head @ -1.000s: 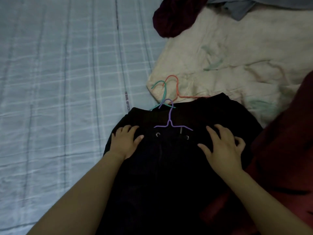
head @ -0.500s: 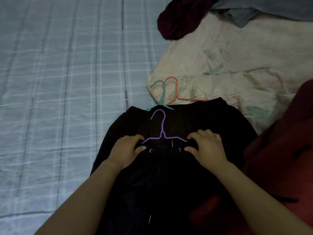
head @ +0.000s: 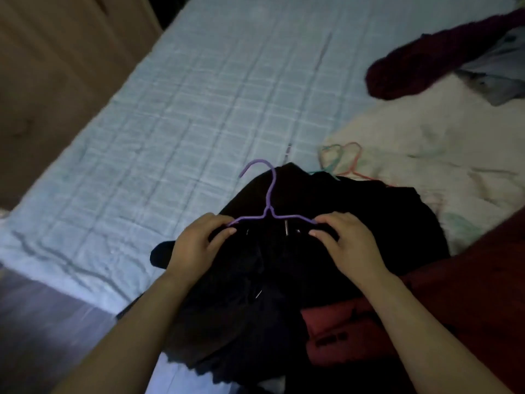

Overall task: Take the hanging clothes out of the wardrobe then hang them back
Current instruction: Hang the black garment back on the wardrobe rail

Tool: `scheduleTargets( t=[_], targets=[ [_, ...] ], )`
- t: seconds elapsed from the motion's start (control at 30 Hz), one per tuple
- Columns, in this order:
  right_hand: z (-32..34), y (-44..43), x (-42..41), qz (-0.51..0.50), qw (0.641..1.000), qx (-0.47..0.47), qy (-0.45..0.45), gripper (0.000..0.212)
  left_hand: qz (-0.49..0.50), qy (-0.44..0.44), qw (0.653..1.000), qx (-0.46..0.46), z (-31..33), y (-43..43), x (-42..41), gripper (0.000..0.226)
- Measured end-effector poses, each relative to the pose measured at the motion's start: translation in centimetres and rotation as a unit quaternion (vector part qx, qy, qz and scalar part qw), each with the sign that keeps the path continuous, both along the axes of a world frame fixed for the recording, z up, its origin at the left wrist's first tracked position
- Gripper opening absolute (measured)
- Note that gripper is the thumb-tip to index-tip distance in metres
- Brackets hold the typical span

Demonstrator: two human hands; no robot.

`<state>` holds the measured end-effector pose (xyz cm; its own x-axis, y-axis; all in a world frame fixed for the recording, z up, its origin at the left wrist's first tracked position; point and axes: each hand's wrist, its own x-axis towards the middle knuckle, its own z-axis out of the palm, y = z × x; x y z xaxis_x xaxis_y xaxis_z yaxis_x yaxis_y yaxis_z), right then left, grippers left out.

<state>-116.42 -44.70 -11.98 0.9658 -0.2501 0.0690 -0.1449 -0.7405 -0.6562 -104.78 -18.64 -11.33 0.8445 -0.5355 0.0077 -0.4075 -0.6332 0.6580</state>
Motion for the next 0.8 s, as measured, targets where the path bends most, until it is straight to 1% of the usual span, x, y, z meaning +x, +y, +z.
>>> scheduleTargets(
  t=[0.1,0.17,0.23,0.33,0.43,0.57,0.67,0.8],
  targets=[
    [3.5,3.7,1.7,0.082,0.995,0.015,-0.057,0.026,0.074,-0.043,0.996,0.002,5.0,5.4,-2.3,0.036],
    [5.4,7.7,3.0,0.157,0.984,0.028,-0.084,0.029,0.132,-0.061,0.989,0.021,7.8,10.1,-4.4,0.039],
    [6.8,12.2,4.2,0.225,0.969,0.041,-0.097,0.029,0.194,-0.076,0.977,0.039,9.9,14.8,-6.7,0.038],
    [8.4,19.1,5.4,0.309,0.944,0.047,-0.11,0.03,0.302,-0.107,0.946,0.046,11.9,21.3,-10.4,0.031],
    [9.6,26.2,5.9,0.382,0.912,0.054,-0.138,0.034,0.386,-0.145,0.909,0.058,12.8,27.5,-14.0,0.038],
    [10.2,35.6,6.2,0.442,0.878,0.058,-0.177,0.036,0.456,-0.174,0.871,0.061,12.8,35.6,-17.4,0.039],
    [10.9,42.0,6.9,0.458,0.863,0.056,-0.204,0.035,0.485,-0.18,0.855,0.04,12.8,41.0,-18.3,0.038],
    [12.6,53.2,8.3,0.478,0.845,0.062,-0.233,0.034,0.521,-0.186,0.833,0.027,13.8,50.6,-18.6,0.037]
  ],
)
